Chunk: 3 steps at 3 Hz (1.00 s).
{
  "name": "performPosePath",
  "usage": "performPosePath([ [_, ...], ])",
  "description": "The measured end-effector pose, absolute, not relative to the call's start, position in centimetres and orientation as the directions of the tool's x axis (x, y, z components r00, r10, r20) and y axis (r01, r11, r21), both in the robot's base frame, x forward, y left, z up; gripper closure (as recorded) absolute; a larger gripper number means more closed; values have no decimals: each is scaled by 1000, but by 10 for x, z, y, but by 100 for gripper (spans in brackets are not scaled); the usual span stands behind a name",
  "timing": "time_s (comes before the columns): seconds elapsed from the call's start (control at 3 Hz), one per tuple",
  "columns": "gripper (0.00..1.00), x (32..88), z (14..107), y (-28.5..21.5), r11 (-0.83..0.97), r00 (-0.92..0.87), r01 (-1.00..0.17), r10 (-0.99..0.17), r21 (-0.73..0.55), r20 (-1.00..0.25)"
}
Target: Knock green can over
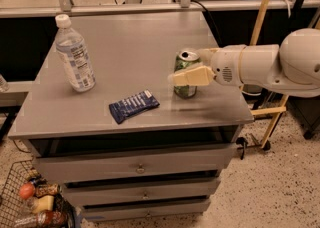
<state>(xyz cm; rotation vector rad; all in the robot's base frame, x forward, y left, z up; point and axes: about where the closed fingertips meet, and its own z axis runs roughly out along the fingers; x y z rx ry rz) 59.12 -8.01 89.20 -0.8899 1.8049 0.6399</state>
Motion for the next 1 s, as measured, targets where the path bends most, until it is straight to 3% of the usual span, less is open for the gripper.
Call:
performPosePath([
  [0.67, 64, 600, 887, -76, 587, -237, -809, -277, 31, -931],
  [1.0, 88, 609, 898, -82, 559, -205, -829, -342, -23, -917],
])
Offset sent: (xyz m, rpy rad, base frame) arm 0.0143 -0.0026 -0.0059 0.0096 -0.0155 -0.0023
